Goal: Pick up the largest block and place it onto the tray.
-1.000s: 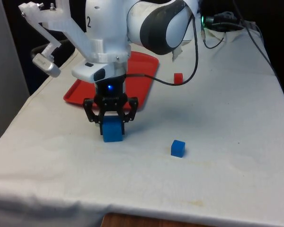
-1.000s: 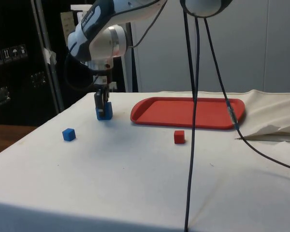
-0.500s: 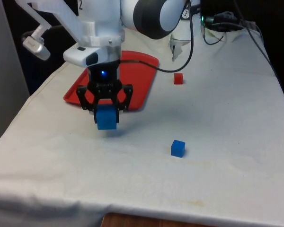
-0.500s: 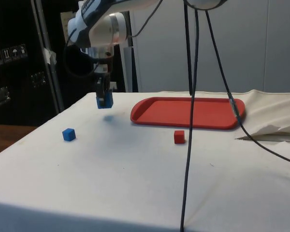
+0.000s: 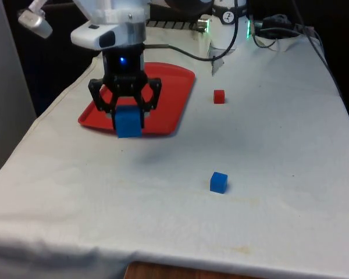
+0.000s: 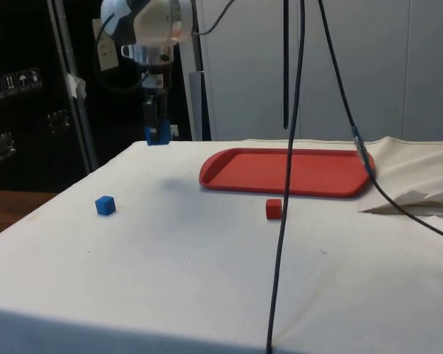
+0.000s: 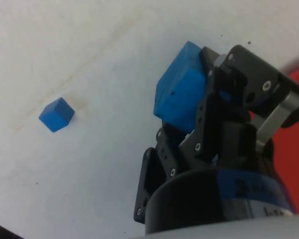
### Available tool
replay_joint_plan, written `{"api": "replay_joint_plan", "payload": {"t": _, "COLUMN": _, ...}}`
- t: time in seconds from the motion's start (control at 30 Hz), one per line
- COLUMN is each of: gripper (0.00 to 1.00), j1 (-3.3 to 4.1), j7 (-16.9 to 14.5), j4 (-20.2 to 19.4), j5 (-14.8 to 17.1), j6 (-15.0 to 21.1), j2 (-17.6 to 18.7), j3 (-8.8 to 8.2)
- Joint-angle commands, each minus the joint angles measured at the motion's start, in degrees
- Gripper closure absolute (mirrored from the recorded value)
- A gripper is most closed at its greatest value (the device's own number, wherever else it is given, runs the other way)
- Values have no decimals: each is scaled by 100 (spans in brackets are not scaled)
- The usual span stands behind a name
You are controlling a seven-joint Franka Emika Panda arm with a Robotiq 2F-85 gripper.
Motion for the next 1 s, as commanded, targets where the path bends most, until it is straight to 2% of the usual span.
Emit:
{"api": "replay_joint_plan", "payload": {"t": 0.0, "gripper": 100, "j1": 63, "j7": -11, "j4": -52, "j5": -52, "j6": -52, "j2": -69, "j3": -80}}
{"api": "replay_joint_plan", "payload": {"t": 0.1, "gripper": 100, "j1": 132, "j7": -11, "j4": -63, "j5": -57, "j6": -183, "j2": -143, "j3": -218}}
{"api": "replay_joint_plan", "payload": {"t": 0.13, "gripper": 100, "j1": 86, "j7": -6, "j4": -11, "j5": -6, "j6": -166, "j2": -86, "j3": -178}}
{"api": "replay_joint_plan", "payload": {"t": 0.17, "gripper": 100, "j1": 149, "j7": -11, "j4": -63, "j5": -57, "j6": -212, "j2": -155, "j3": -258}}
{"api": "replay_joint_plan", "payload": {"t": 0.4, "gripper": 100, "j1": 292, "j7": -23, "j4": -109, "j5": -69, "j6": -464, "j2": -304, "j3": -544}}
{"api": "replay_joint_plan", "payload": {"t": 0.43, "gripper": 100, "j1": 246, "j7": -11, "j4": -57, "j5": -17, "j6": -470, "j2": -264, "j3": -510}}
{"api": "replay_joint_plan", "payload": {"t": 0.47, "gripper": 100, "j1": 309, "j7": -29, "j4": -120, "j5": -69, "j6": -481, "j2": -321, "j3": -573}}
{"api": "replay_joint_plan", "payload": {"t": 0.7, "gripper": 100, "j1": 453, "j7": -103, "j4": -269, "j5": -63, "j6": -607, "j2": -424, "j3": -791}}
{"api": "replay_joint_plan", "payload": {"t": 0.73, "gripper": 100, "j1": 390, "j7": -74, "j4": -183, "j5": -23, "j6": -642, "j2": -378, "j3": -751}}
{"api": "replay_joint_plan", "payload": {"t": 0.77, "gripper": 100, "j1": 498, "j7": -143, "j4": -338, "j5": -63, "j6": -625, "j2": -458, "j3": -848}}
{"api": "replay_joint_plan", "payload": {"t": 0.97, "gripper": 100, "j1": 647, "j7": -321, "j4": -590, "j5": -69, "j6": -630, "j2": -584, "j3": -985}}
